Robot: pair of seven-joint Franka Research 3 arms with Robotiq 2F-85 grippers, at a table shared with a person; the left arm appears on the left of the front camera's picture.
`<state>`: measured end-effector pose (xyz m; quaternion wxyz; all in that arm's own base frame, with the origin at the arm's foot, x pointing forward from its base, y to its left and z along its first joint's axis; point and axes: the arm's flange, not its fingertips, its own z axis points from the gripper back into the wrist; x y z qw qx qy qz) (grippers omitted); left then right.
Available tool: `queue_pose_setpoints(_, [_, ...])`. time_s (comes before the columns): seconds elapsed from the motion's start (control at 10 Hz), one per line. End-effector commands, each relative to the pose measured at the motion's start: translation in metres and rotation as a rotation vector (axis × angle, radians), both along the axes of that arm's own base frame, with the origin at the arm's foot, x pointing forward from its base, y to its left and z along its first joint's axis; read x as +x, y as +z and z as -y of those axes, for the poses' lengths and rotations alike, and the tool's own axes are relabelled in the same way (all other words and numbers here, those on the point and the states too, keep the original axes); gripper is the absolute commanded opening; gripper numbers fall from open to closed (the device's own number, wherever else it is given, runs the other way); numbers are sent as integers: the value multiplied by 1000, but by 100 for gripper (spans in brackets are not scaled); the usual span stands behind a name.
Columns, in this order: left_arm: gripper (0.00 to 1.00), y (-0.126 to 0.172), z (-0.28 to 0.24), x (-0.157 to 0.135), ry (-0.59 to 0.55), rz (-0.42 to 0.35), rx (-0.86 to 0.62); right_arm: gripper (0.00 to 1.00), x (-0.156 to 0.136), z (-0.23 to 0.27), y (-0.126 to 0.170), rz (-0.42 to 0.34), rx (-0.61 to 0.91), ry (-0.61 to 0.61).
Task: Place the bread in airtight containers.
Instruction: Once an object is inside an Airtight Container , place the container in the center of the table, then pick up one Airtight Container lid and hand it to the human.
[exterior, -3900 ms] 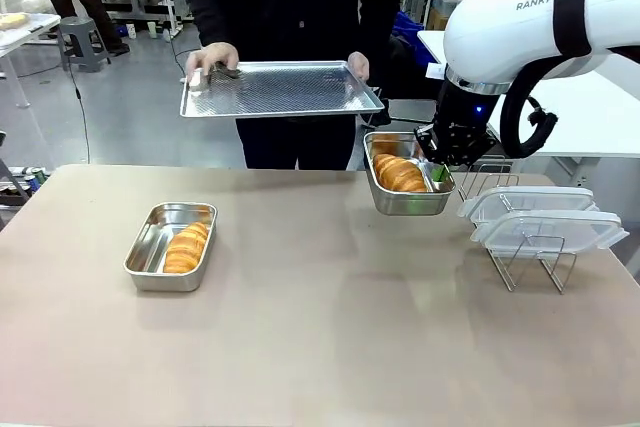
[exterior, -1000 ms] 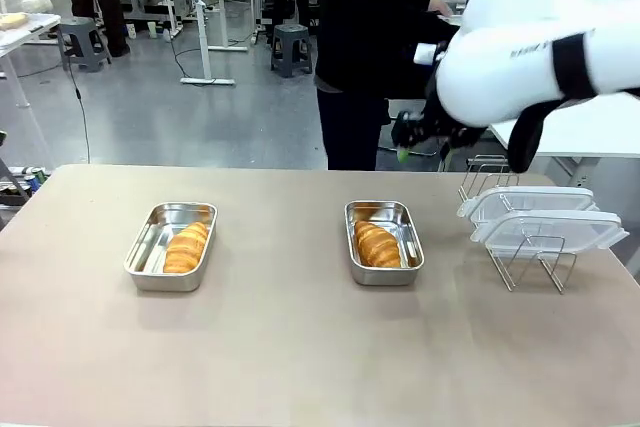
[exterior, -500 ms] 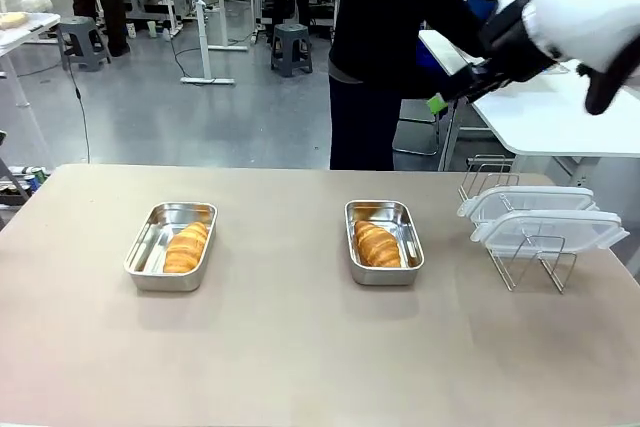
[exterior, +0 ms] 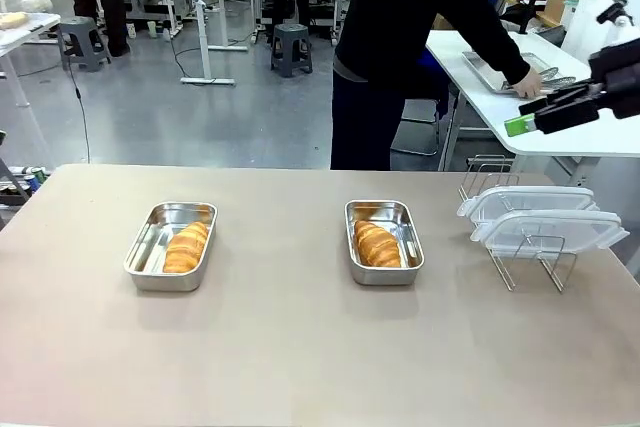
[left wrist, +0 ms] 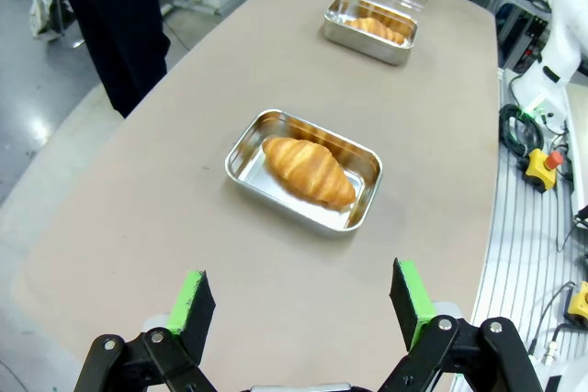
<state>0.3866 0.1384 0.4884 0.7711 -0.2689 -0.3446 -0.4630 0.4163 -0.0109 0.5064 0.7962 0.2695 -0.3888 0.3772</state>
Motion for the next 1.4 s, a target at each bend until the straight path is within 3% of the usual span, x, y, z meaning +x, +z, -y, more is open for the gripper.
queue_pose_setpoints(0.0, [100, 0, -1, 0, -7, 5, 7, 100, 7, 13, -9, 11, 51, 105])
queue_pose_setpoints(0.2, [100, 0, -1, 0, -7, 5, 7, 100, 7, 23, -9, -25, 84, 142])
queue_pose_setpoints(0.3, [100, 0, -1, 0, -7, 5, 7, 100, -5, 14, -8, 2, 55, 89])
queue_pose_setpoints(1.3, [100, 0, -1, 0, -7, 5, 7, 100, -5, 14, -8, 2, 55, 89])
